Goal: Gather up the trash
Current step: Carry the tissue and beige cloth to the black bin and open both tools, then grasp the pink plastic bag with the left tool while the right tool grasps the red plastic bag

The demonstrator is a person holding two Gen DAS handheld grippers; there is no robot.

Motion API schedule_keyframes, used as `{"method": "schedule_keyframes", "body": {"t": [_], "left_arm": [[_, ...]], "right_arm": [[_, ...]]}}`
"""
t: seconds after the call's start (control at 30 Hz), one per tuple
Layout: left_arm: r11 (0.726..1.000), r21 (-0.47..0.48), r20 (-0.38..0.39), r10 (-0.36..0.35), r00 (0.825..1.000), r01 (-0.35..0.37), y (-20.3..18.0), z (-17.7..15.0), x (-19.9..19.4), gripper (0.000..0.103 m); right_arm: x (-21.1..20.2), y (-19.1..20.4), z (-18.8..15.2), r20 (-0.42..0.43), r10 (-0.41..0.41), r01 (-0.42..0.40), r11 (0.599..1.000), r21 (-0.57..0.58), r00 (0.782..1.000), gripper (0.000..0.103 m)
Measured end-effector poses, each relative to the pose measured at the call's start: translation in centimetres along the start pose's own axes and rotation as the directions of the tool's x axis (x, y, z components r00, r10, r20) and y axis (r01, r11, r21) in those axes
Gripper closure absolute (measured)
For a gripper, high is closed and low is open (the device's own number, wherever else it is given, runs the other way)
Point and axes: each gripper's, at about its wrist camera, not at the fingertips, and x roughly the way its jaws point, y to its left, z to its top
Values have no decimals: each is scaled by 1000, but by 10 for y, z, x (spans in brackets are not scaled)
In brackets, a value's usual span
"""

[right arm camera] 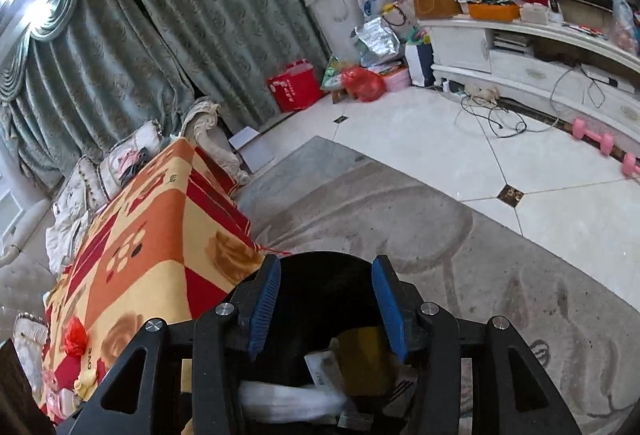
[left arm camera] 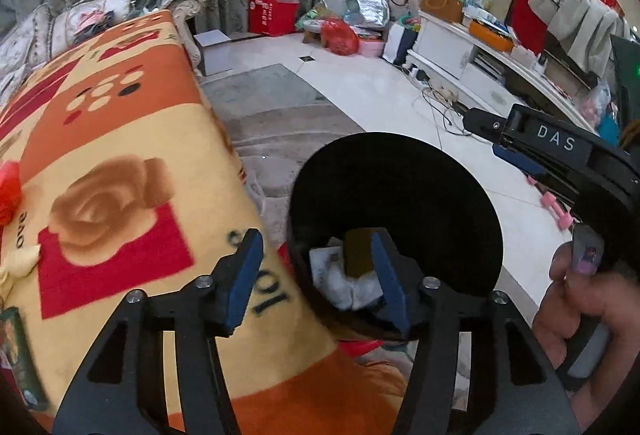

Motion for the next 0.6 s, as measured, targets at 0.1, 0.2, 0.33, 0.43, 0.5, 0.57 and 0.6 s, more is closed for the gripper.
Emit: {"method": "schedule_keyframes", "body": {"t": [0.1, 0.2, 0.33, 0.43, 0.5, 0.57, 0.6], "left_arm": [[999, -36, 11, 31, 999, -30, 20, -7, -17, 47], [994, -54, 48, 95, 994, -92, 51, -19, -46, 47], [974, -122, 94, 201, 975, -189, 119, -38, -95, 47], [934, -204, 112, 320, 941, -293, 187, -51, -133, 45], [897, -270, 104, 387, 916, -349, 236, -58, -154, 43], [868, -329, 93, 422, 902, -372, 278, -63, -168, 42], [857, -350, 93, 435, 896, -379, 294, -67, -173, 41]], "right_arm": [[-1, 13, -2, -1, 16, -16, 999, -33, 1000, 57], [1, 29, -6, -9, 47, -47, 998, -51, 999, 57], [7, 72, -25, -79, 154, -163, 979, -124, 985, 57], [15, 112, -50, -169, 242, -273, 942, -194, 955, 57], [20, 139, -69, -243, 284, -342, 906, -248, 928, 57], [23, 165, -90, -312, 315, -407, 864, -295, 896, 57], [24, 175, -100, -346, 330, -439, 844, -308, 878, 57]]}}
